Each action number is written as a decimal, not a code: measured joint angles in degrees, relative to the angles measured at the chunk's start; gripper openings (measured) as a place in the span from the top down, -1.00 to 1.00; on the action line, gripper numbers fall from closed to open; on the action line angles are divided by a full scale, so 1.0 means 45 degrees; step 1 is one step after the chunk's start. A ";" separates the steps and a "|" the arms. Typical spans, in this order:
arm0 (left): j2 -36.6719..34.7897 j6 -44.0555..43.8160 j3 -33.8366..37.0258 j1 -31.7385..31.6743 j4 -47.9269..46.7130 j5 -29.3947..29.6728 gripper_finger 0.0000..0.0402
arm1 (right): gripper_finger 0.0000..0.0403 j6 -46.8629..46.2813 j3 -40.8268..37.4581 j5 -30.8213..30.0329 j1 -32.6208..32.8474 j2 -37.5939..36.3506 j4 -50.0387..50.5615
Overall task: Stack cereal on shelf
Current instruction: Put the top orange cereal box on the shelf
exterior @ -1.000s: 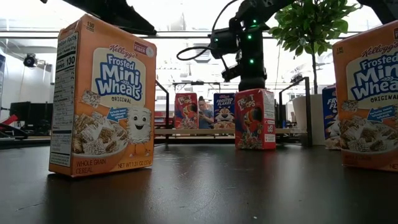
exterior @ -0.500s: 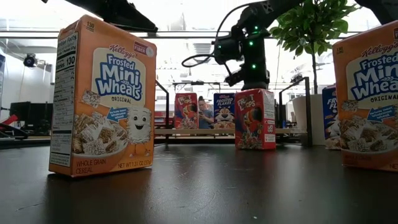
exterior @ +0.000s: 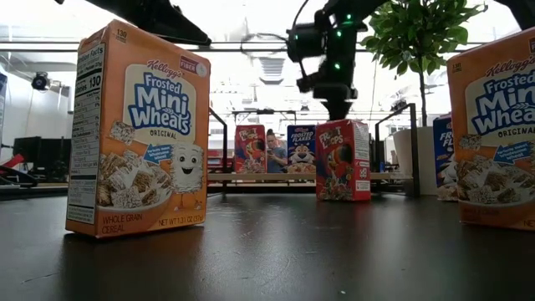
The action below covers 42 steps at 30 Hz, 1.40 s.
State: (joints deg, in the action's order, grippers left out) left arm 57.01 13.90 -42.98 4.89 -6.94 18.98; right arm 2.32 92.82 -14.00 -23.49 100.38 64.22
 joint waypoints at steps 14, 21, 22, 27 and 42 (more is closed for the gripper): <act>0.0000 -0.0013 0.0005 0.0000 0.0010 0.0000 -0.15 | 0.96 0.1060 -0.0073 -0.2011 -0.0622 0.0345 -0.1548; 0.0000 -0.0013 0.0010 0.0000 0.0010 0.0000 -0.15 | 0.96 0.1141 -0.0073 -0.2147 -0.0907 0.0453 -0.1600; 0.0000 -0.0017 0.0010 0.0000 0.0010 0.0000 -0.15 | 0.96 0.1120 -0.0073 -0.2147 -0.0907 0.0441 -0.1613; 0.0000 -0.0016 0.0010 0.0000 0.0010 0.0000 -0.15 | 0.96 0.1044 -0.0063 -0.2137 -0.0782 0.0229 -0.1503; 0.0000 -0.0018 0.0010 0.0000 0.0005 0.0000 -0.15 | 0.96 0.1713 -0.0098 -0.0145 -0.0539 -0.0168 0.0418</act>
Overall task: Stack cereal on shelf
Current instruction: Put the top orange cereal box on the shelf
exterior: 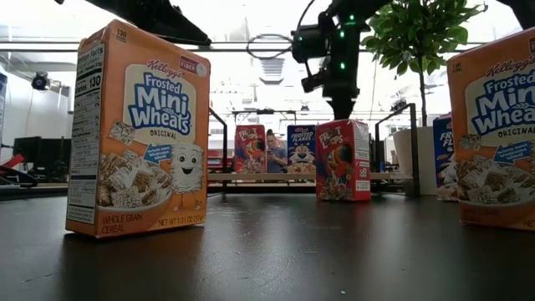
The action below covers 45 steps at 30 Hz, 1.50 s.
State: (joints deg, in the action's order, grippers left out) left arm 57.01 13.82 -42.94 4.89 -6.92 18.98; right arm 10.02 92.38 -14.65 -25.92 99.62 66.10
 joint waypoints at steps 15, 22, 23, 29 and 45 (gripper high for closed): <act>0.0000 0.0000 0.0000 0.0000 -0.0005 0.0000 -0.15 | 0.96 0.0014 -0.0461 -0.2206 -0.0824 0.0008 -0.1807; 0.0000 0.0000 0.0000 0.0000 -0.0099 0.0000 -0.15 | 0.96 -0.0219 -0.0461 -0.1431 -0.0603 -0.0064 -0.0977; 0.0000 0.0000 0.0000 0.0000 -0.0126 0.0000 -0.15 | 0.96 -0.0223 -0.0461 -0.1315 -0.0549 -0.0065 -0.0764; 0.0000 0.0001 0.0000 0.0000 -0.0120 0.0000 -0.15 | 0.96 -0.0104 -0.1225 -0.2292 -0.0724 -0.0016 -0.1101; 0.0000 0.0005 0.0000 0.0000 -0.0096 0.0000 -0.15 | 0.96 -0.0202 -0.1615 -0.2028 -0.0990 -0.0016 -0.1942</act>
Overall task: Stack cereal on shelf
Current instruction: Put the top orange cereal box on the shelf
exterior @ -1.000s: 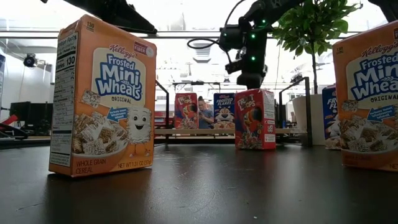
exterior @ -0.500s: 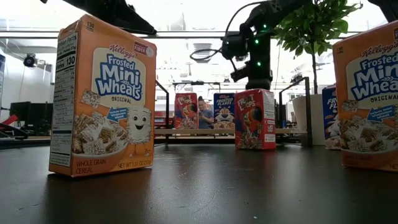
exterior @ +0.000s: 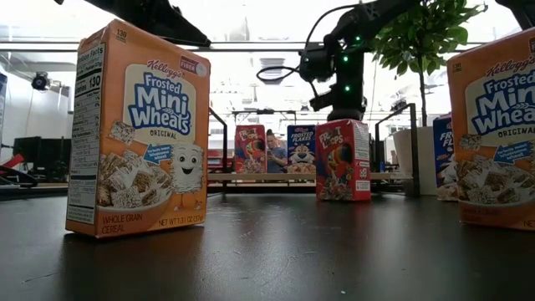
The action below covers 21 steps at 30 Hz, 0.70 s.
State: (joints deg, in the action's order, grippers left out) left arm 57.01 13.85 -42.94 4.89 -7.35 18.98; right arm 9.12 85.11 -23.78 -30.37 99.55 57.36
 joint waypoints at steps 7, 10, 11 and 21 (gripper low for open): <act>0.0000 0.0000 0.0000 0.0000 -0.0001 0.0000 -0.15 | 0.96 0.0541 -0.0478 -0.0739 -0.0170 0.0000 -0.0902; 0.0000 0.0000 0.0002 0.0000 0.0004 0.0000 -0.15 | 0.96 0.0546 -0.0483 -0.0760 -0.0179 0.0000 -0.0945; 0.0000 -0.0002 0.0005 0.0000 0.0004 0.0000 -0.15 | 0.96 0.0546 -0.0483 -0.0760 -0.0179 0.0000 -0.0975; 0.0000 -0.0005 0.0005 0.0000 0.0018 0.0000 -0.15 | 0.96 0.0561 -0.0488 -0.0741 -0.0228 0.0000 -0.1277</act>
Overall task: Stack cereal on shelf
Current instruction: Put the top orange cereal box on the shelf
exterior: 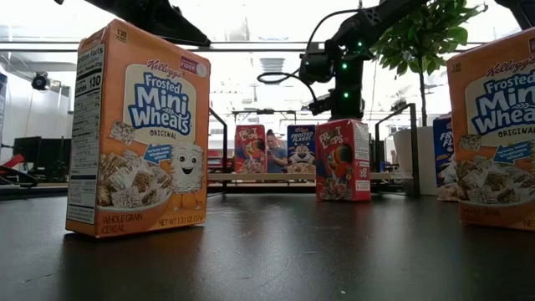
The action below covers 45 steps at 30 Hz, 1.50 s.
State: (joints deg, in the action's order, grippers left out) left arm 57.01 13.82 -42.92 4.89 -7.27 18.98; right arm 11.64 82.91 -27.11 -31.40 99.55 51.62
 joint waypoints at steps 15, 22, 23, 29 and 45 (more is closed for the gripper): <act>0.0000 -0.0685 -0.0005 0.0000 0.0049 -0.0005 -0.15 | 0.96 0.0086 -0.0024 0.0024 0.0853 -0.1185 0.0750; 0.0000 -0.1027 -0.0010 0.0000 -0.0002 -0.0005 -0.15 | 0.96 0.0561 -0.0479 -0.0032 0.0186 -0.1083 0.0678; 0.0000 -0.1082 -0.0010 0.0000 -0.0067 -0.0005 -0.15 | 0.96 0.0568 -0.0562 -0.0110 0.0085 -0.1083 0.0575; 0.0005 -0.1135 -0.0010 0.0000 -0.0123 -0.0005 -0.15 | 0.96 0.0498 -0.0753 -0.0214 -0.0177 -0.1093 0.0498; 0.0005 -0.0977 -0.0010 0.0000 -0.0096 -0.0005 -0.15 | 0.96 0.0655 -0.0753 -0.0318 -0.0294 -0.1098 0.0250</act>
State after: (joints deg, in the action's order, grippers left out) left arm 57.04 9.43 -42.96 4.89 -7.70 18.96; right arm 14.59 79.53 -28.55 -32.72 94.61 52.74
